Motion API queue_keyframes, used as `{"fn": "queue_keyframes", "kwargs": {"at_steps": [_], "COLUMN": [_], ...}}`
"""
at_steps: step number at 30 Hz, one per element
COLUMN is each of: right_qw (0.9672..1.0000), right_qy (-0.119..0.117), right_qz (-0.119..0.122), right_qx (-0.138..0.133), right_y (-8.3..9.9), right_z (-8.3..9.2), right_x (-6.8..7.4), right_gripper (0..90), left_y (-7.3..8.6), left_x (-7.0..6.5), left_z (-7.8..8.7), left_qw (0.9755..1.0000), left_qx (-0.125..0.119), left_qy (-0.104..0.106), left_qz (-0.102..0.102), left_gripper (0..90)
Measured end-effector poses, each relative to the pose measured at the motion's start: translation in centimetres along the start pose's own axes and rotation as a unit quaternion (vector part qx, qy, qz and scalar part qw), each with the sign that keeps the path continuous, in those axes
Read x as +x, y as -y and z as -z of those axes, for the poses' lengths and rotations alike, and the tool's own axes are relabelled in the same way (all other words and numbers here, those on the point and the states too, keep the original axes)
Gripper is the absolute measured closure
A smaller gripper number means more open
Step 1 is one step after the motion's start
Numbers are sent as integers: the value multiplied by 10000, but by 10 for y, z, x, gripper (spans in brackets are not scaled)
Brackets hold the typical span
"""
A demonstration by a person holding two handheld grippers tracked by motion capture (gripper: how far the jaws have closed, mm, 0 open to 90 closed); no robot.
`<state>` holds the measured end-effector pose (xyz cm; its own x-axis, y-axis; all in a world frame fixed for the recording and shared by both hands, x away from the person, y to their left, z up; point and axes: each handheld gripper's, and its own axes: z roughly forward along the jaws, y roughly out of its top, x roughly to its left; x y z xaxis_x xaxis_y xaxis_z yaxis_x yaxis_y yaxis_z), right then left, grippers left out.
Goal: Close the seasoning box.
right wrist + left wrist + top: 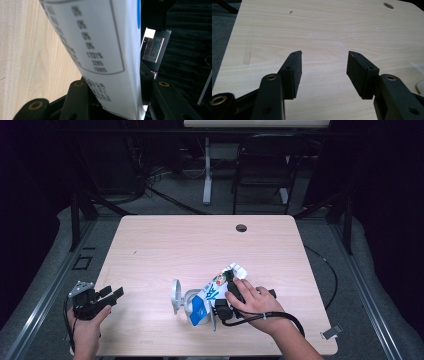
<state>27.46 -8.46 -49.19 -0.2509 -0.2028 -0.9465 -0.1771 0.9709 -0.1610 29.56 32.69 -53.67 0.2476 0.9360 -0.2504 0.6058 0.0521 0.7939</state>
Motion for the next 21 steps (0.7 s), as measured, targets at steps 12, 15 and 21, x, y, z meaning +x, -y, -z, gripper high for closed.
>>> {"fn": "queue_keyframes", "kwargs": {"at_steps": [12,15,21], "right_qw": [10000,10000,10000], "right_qy": [-22,-43,-63], "right_qz": [20,38,26], "right_qx": [22,55,52], "right_y": [-1,-1,-1], "right_z": [1,1,1], "right_x": [0,0,0], "right_gripper": [647,654,662], "left_y": [0,0,0], "left_x": [0,0,0], "left_z": [0,0,0], "left_qw": [10000,10000,10000], "left_qx": [-1,-2,-2], "left_qy": [-2,0,0], "left_qz": [0,-6,3], "left_gripper": [467,467,467]}}
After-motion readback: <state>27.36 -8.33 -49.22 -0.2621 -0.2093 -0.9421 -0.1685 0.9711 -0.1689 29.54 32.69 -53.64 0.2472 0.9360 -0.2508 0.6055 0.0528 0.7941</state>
